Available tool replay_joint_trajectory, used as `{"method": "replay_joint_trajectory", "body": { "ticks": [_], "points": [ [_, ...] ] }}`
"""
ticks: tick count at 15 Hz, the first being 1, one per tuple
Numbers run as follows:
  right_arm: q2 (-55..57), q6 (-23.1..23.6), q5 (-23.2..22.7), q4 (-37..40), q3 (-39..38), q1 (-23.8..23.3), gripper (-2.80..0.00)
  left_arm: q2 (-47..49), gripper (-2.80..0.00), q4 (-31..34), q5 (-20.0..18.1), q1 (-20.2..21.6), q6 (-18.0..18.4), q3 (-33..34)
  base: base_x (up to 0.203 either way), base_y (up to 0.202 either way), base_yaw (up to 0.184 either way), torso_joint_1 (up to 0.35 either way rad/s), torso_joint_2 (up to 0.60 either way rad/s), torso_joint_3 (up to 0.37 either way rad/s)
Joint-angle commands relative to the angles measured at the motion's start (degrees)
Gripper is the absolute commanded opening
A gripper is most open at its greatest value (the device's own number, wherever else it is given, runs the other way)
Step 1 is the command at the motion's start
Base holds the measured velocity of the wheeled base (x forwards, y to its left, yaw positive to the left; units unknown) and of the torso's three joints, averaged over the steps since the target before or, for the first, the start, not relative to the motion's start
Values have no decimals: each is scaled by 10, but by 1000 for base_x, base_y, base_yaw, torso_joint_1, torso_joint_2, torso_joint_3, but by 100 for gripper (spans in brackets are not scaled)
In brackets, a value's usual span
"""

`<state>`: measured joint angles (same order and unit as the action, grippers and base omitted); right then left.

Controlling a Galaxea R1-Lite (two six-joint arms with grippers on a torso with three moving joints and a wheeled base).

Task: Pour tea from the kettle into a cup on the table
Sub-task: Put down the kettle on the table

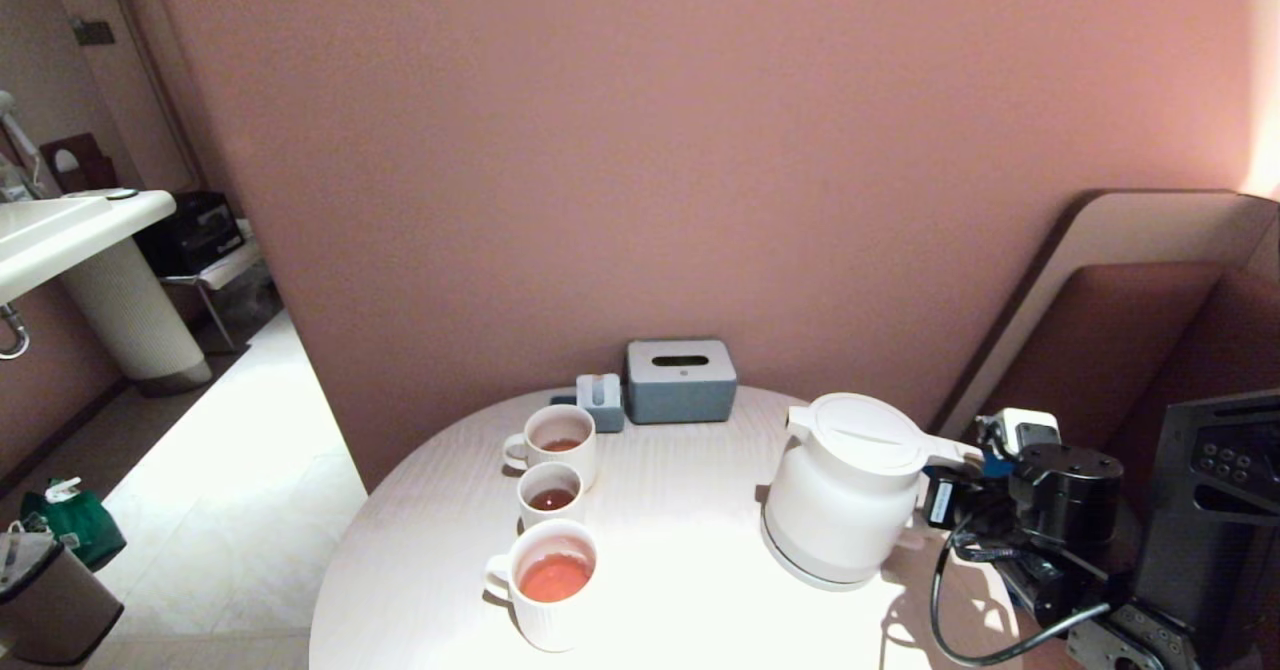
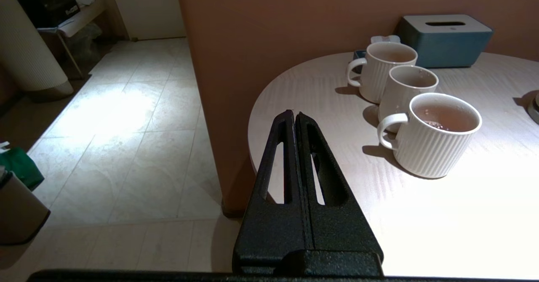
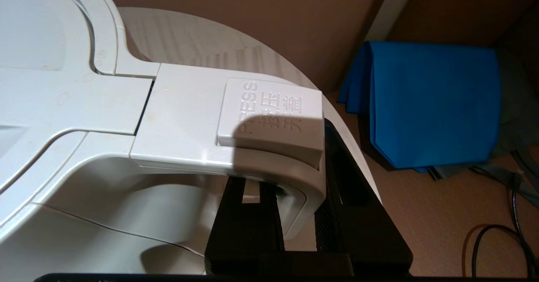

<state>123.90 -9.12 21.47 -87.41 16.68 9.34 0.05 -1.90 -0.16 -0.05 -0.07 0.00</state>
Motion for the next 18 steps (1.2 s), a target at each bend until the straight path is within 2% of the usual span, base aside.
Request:
{"method": "replay_joint_trajectory", "body": {
  "ticks": [1, 4, 8, 18],
  "points": [
    [6, 0, 2, -24, -5, 2, -280, 0, -280, 0, 0, 0, 0, 0, 0, 0, 0, 0, 0, 0],
    [4, 0, 2, -24, -14, 10, -280, 0, -280, 0, 0, 0, 0, 0, 0, 0, 0, 0, 0, 0],
    [4, 2, 6, -24, -45, 69, -280, 0, -280, 0, 0, 0, 0, 0, 0, 0, 0, 0, 0, 0],
    [-2, 5, 23, -24, -41, 70, -280, 0, -280, 0, 0, 0, 0, 0, 0, 0, 0, 0, 0, 0]
  ]
}}
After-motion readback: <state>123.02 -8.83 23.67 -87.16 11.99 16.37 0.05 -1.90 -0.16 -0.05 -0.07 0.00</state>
